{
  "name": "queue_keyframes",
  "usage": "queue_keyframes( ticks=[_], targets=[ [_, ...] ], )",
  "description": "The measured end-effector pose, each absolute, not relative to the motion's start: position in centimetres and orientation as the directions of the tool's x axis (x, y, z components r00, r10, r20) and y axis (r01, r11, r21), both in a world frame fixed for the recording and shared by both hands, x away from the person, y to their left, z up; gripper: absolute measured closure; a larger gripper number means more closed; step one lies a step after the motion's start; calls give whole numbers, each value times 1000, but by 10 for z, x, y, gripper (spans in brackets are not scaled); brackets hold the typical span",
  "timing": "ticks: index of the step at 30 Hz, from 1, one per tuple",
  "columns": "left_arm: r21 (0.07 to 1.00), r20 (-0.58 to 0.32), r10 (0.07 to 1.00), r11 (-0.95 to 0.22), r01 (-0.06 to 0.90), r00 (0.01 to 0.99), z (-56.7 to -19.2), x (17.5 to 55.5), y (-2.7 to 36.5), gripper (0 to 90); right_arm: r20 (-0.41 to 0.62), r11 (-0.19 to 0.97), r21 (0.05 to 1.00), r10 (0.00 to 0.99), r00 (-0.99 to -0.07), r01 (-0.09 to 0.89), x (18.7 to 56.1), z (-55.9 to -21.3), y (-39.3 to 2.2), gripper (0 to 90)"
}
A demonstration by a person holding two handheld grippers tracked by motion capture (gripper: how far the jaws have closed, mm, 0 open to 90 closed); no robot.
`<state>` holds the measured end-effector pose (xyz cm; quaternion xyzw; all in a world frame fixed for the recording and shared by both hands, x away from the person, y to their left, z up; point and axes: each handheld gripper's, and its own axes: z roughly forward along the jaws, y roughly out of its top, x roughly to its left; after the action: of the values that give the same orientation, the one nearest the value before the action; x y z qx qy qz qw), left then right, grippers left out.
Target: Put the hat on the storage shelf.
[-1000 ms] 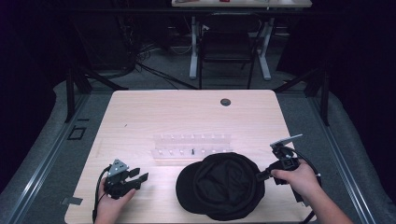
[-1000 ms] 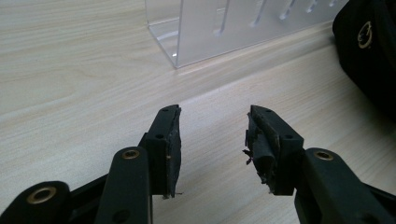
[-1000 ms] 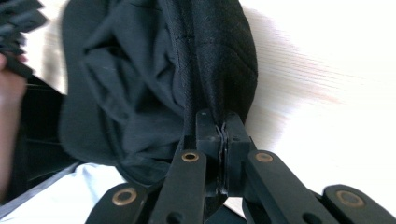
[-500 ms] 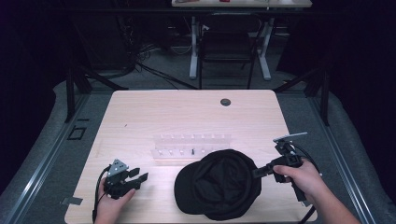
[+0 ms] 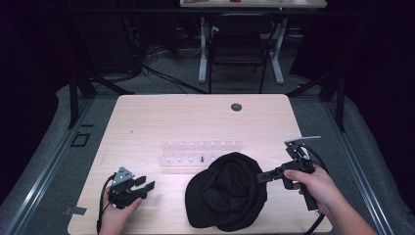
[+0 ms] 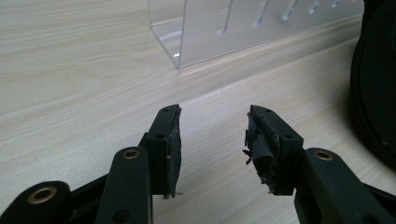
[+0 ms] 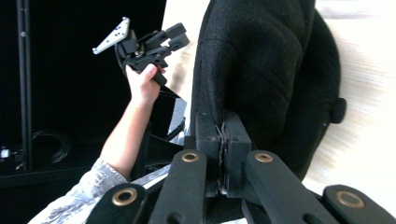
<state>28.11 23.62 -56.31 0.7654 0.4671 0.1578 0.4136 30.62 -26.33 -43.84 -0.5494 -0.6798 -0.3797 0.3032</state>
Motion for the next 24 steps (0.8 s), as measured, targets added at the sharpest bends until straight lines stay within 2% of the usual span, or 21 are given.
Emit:
queue_keyframes(
  ticks=[8,15,24],
  targets=[
    [775,-146,845,-225,590,515,-563,281,237,547,868,69,189,454,-199,980,307,-428,-264,884],
    [778,-147,847,-221,589,511,-563,281,236,548,881,64,251,399,-256,966,305,-403,-266,884],
    [778,-147,847,-221,588,512,-564,281,236,548,888,22,288,369,-275,957,306,-388,-271,885]
  ],
)
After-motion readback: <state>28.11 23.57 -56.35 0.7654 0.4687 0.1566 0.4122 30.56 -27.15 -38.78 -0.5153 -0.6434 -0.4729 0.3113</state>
